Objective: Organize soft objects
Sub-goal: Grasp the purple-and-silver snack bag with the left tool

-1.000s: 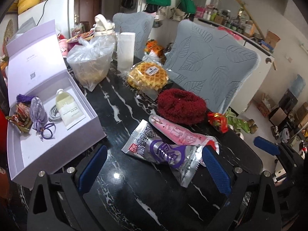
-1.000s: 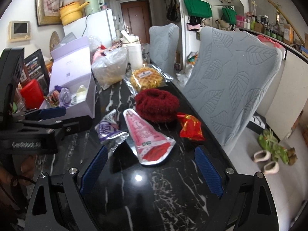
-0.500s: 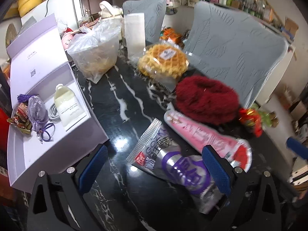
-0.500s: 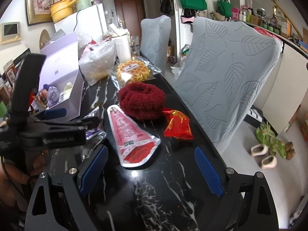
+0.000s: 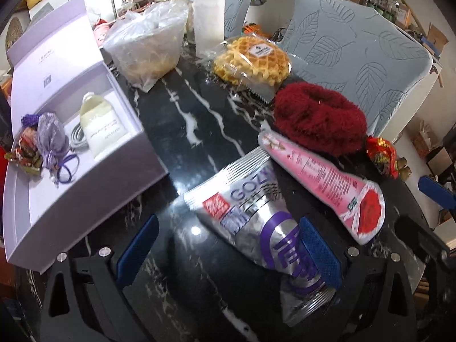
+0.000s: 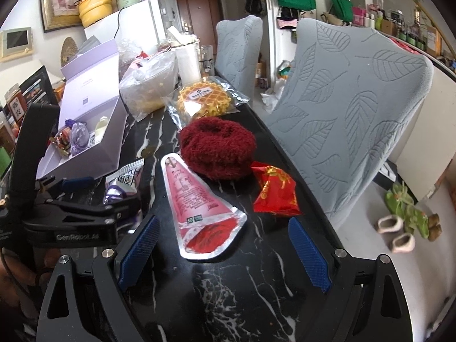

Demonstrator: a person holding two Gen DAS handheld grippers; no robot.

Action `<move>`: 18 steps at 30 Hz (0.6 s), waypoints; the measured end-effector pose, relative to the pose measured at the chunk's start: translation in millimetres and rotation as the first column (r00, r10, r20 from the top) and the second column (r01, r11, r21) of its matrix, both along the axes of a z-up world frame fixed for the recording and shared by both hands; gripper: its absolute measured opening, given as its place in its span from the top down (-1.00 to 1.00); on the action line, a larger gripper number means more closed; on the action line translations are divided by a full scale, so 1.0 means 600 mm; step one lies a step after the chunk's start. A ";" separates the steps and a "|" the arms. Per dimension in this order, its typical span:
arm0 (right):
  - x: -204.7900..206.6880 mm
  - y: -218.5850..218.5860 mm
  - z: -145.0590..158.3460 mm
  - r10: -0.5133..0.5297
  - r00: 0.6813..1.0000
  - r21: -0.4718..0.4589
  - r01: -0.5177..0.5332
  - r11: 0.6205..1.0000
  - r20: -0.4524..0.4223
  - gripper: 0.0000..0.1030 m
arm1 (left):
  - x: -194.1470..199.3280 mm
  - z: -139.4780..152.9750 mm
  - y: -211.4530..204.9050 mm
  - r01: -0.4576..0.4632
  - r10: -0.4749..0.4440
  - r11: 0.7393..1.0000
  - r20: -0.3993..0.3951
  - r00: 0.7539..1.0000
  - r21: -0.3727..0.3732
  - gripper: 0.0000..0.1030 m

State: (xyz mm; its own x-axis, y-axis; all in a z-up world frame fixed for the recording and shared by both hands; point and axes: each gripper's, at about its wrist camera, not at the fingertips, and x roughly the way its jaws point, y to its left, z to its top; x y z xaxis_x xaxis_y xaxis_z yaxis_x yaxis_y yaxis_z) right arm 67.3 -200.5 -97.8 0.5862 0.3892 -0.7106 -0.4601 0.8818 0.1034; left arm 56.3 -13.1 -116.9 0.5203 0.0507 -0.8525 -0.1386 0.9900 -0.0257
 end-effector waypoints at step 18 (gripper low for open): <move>0.016 0.003 -0.035 0.028 0.997 -0.028 -0.030 0.999 -0.068 -0.80 | -0.019 0.001 -0.026 0.226 -0.226 0.973 0.003 0.974 0.040 -0.91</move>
